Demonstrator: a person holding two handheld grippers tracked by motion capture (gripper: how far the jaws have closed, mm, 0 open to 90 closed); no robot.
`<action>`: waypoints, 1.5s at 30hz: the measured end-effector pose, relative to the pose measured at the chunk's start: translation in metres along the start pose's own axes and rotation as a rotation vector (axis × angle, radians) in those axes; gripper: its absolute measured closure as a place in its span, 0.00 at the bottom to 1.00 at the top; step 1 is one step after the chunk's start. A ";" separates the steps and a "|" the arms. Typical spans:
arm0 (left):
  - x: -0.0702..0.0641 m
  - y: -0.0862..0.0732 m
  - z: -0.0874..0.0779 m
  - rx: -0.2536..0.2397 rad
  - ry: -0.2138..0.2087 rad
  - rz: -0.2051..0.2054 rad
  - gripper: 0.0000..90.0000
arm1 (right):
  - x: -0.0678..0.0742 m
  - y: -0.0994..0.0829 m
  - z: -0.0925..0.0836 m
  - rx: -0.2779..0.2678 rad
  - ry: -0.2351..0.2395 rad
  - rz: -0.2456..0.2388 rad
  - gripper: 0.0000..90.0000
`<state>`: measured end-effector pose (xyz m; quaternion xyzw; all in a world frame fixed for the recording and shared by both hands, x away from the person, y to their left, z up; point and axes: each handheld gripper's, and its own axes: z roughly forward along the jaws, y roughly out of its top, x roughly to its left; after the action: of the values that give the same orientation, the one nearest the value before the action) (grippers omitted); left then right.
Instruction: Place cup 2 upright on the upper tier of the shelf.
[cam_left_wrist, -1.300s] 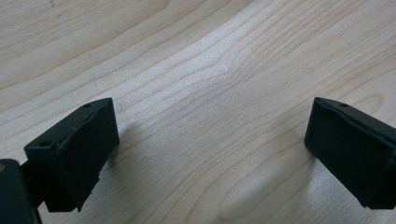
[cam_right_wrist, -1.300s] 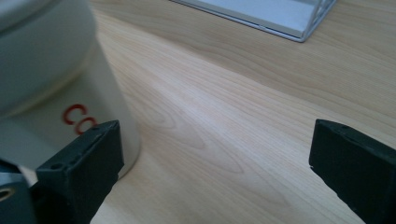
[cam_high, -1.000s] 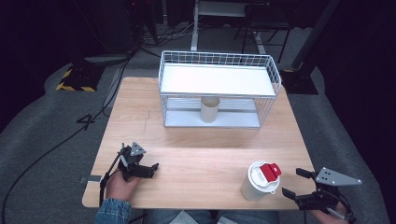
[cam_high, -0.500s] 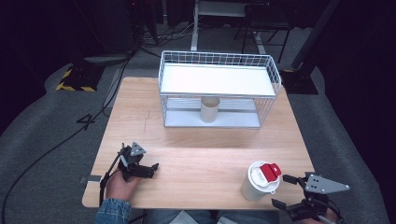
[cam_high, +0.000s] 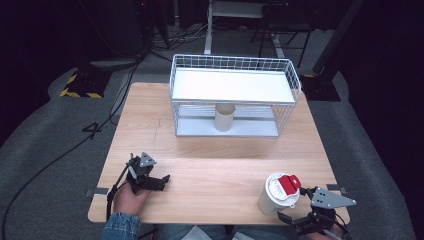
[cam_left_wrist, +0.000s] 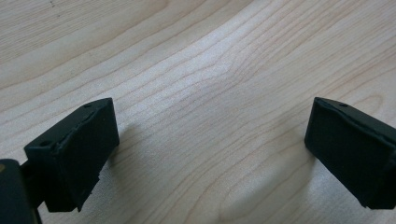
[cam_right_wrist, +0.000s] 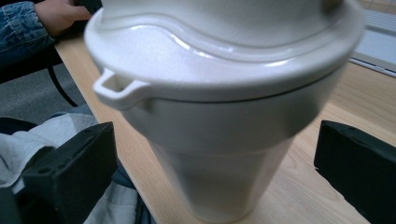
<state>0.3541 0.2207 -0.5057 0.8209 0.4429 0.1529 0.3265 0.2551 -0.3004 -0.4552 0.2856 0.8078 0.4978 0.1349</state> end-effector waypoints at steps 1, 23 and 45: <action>0.000 0.000 0.000 0.000 0.000 0.000 0.04 | 0.000 -0.001 0.003 -0.001 0.005 0.004 0.00; 0.000 0.000 0.000 0.000 0.000 0.000 0.04 | 0.005 -0.002 0.036 -0.054 -0.027 -0.024 0.03; 0.000 0.000 0.000 0.000 0.000 -0.001 0.04 | 0.007 -0.002 0.032 -0.045 -0.075 -0.034 0.14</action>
<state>0.3542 0.2207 -0.5057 0.8207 0.4431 0.1527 0.3268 0.2649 -0.2735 -0.4714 0.2874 0.7953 0.5025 0.1800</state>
